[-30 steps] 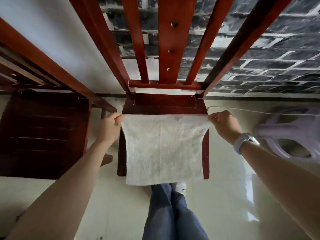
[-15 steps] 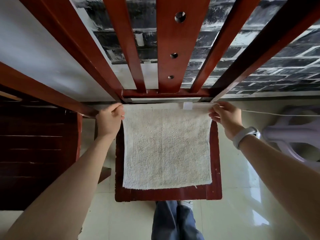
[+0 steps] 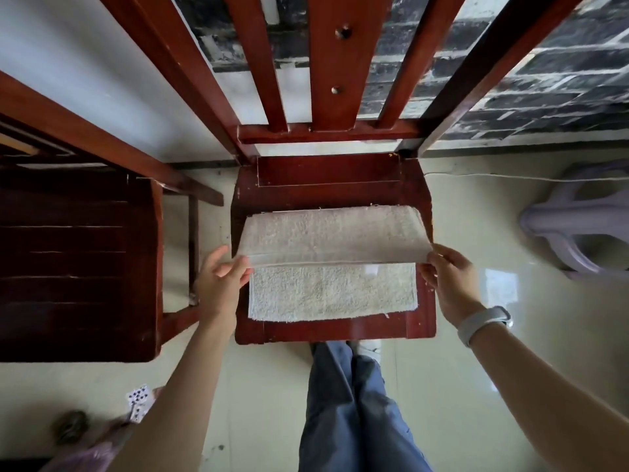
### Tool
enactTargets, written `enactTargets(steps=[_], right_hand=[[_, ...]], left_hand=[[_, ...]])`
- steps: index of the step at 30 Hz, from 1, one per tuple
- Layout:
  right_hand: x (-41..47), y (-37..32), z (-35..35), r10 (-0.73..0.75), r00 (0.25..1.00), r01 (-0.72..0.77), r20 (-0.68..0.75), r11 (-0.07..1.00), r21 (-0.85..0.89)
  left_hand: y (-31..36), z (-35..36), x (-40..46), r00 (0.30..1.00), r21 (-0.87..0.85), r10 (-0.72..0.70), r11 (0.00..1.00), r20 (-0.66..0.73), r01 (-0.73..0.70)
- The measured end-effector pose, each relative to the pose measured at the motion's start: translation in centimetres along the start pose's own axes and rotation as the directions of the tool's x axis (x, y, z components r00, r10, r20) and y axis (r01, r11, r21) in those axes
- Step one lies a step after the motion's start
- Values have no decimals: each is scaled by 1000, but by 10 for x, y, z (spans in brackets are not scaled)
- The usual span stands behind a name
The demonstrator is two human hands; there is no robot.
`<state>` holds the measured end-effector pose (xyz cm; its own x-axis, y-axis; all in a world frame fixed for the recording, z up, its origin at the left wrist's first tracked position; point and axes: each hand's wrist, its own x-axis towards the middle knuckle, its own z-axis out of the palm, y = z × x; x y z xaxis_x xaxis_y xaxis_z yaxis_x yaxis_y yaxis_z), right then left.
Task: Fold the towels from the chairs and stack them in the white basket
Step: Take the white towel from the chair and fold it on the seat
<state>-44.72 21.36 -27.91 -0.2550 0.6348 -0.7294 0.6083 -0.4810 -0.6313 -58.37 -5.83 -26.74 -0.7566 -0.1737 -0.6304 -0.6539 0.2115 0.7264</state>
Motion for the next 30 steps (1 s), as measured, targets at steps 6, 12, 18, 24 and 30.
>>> enactTargets(steps=[6, 12, 18, 24, 30], right_hand=[[-8, 46, -20, 14, 998, -22, -62, 992, -127], [-12, 70, -29, 3, 997, -23, -83, 971, -238], [-17, 88, -31, 27, 998, -41, -50, 948, -315], [-14, 99, -29, 33, 997, -59, -75, 925, -374], [-6, 104, -28, 9, 994, -61, -110, 879, -474]], left_hand=[[-60, -24, -16, 987, 51, -158, 986, 39, 156], [-86, -27, -28, 970, 52, -244, 968, -17, 244], [-95, -30, -24, 973, 112, -220, 967, -74, 227], [-109, -31, -18, 981, 205, -177, 960, -78, 190], [-118, -28, -10, 983, 385, -164, 904, -86, 185]])
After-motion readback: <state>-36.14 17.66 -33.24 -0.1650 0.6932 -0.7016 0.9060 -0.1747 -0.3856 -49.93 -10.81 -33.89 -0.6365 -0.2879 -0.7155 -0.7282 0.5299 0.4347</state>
